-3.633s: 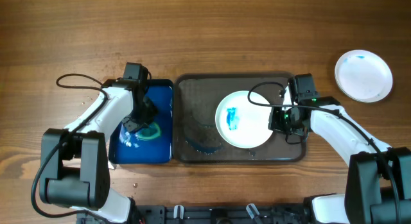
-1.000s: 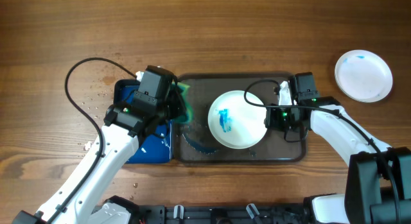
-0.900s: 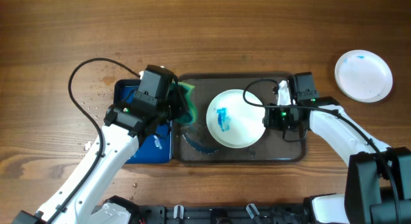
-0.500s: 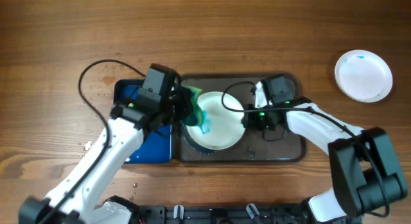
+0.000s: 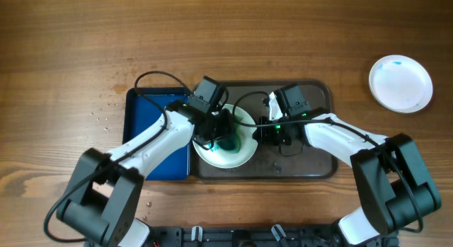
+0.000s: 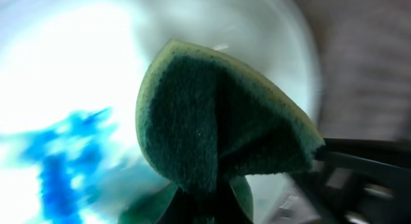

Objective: Clean dirty plates on tray and stack at the side
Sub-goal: 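Scrub the plate with the sponge while the right gripper holds the rim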

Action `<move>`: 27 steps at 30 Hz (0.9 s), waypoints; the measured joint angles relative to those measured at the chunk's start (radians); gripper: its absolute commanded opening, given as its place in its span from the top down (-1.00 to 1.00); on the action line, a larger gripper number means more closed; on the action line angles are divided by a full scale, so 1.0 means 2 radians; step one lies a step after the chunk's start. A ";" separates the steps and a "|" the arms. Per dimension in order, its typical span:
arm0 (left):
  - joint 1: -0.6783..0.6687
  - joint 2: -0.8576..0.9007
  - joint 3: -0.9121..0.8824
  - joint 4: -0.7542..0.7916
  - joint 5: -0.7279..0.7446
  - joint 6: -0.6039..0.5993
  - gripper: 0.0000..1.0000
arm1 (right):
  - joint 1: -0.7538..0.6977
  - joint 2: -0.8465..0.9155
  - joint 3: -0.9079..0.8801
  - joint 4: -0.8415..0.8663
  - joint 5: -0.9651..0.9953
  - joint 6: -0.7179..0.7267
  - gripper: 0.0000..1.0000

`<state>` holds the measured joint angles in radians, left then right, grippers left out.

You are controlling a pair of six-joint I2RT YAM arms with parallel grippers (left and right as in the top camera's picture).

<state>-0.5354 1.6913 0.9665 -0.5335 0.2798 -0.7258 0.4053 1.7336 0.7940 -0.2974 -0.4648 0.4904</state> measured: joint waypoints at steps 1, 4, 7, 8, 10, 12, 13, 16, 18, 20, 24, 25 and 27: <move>0.000 0.005 0.000 -0.012 -0.016 -0.001 0.92 | 0.000 0.000 0.000 0.000 -0.001 0.000 0.91; 0.000 0.015 0.001 -0.047 -0.068 -0.002 0.92 | 0.000 0.000 0.000 0.000 -0.002 0.000 0.91; 0.000 0.017 0.005 -0.072 -0.102 -0.002 0.92 | 0.001 0.000 0.000 -0.001 -0.002 0.000 0.92; 0.002 0.019 0.008 -0.086 -0.119 -0.002 0.92 | 0.001 0.000 0.000 -0.001 -0.002 0.000 0.92; 0.007 0.020 0.011 -0.104 -0.130 -0.003 0.92 | 0.002 0.000 0.000 -0.002 -0.001 0.000 0.92; 0.014 0.020 0.011 -0.114 -0.138 -0.006 0.92 | 0.002 0.000 0.000 -0.002 -0.002 0.000 0.92; 0.016 0.020 0.012 -0.116 -0.138 -0.007 0.92 | 0.002 0.000 0.000 -0.002 -0.001 0.000 0.91; 0.017 0.020 0.012 -0.109 -0.129 -0.006 0.92 | 0.002 0.000 0.001 -0.004 -0.001 0.000 0.91; 0.018 0.021 0.009 -0.086 -0.099 0.002 0.92 | 0.002 0.000 0.002 -0.008 0.001 0.002 0.91; 0.018 0.023 0.007 -0.056 -0.066 0.006 0.92 | 0.002 0.000 0.003 -0.012 0.002 0.002 0.91; -0.007 0.031 0.004 0.030 0.012 0.000 0.92 | 0.002 0.000 0.004 -0.015 0.005 0.003 0.92; -0.018 0.033 0.004 0.046 0.026 -0.007 0.92 | 0.002 0.000 0.004 -0.015 0.005 0.003 0.91; -0.036 0.035 0.004 0.062 0.046 -0.021 0.92 | 0.002 0.000 0.004 -0.017 0.005 0.003 0.91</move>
<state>-0.6079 1.7611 0.9749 -0.4091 0.3725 -0.7673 0.4091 1.7336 0.8021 -0.3305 -0.4549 0.4973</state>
